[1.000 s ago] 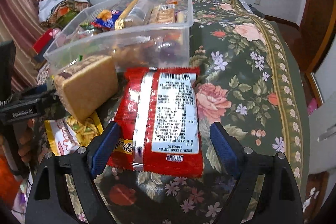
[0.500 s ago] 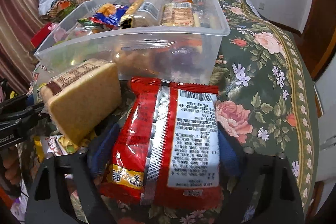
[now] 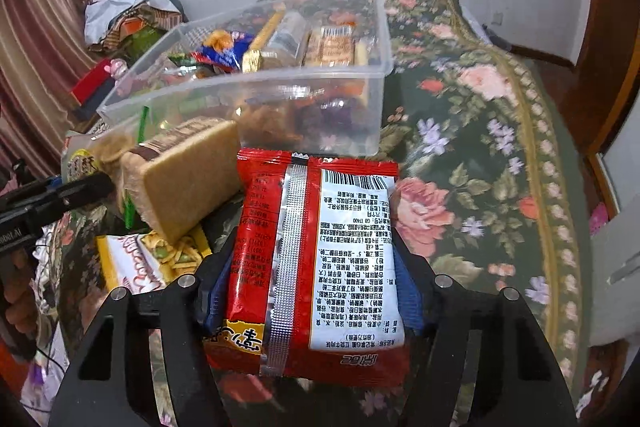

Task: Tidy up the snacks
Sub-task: 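Lower both held bags into the clear box and open both grippers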

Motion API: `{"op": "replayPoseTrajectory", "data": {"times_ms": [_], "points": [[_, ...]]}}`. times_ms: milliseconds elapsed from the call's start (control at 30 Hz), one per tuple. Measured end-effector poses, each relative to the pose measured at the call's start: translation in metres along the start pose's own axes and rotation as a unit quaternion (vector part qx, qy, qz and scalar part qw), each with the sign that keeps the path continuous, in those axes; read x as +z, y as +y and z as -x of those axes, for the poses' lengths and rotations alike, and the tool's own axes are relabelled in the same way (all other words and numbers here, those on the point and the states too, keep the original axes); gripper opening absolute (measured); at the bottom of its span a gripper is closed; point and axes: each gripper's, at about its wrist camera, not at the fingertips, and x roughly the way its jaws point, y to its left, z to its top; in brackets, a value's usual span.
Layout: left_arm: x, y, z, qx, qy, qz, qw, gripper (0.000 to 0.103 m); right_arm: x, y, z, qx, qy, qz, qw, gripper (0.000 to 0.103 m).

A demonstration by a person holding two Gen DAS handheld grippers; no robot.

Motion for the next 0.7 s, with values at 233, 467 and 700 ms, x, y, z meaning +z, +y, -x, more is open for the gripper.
{"op": "replayPoseTrajectory", "data": {"times_ms": [233,467,700], "points": [[0.014,-0.007,0.034,-0.005,-0.041,-0.009,0.9991,0.049,0.015,0.001,0.034,0.001,-0.046,0.003,0.999,0.063],[0.04,-0.012,0.05,-0.013,-0.076,-0.009,0.997,0.049,0.043,0.01,0.061,0.006,-0.103,0.02,0.994,0.063],[0.07,-0.016,0.044,-0.005,-0.1,-0.008,0.995,0.049,0.075,0.017,0.055,0.004,-0.131,0.034,0.991,0.063]]}}
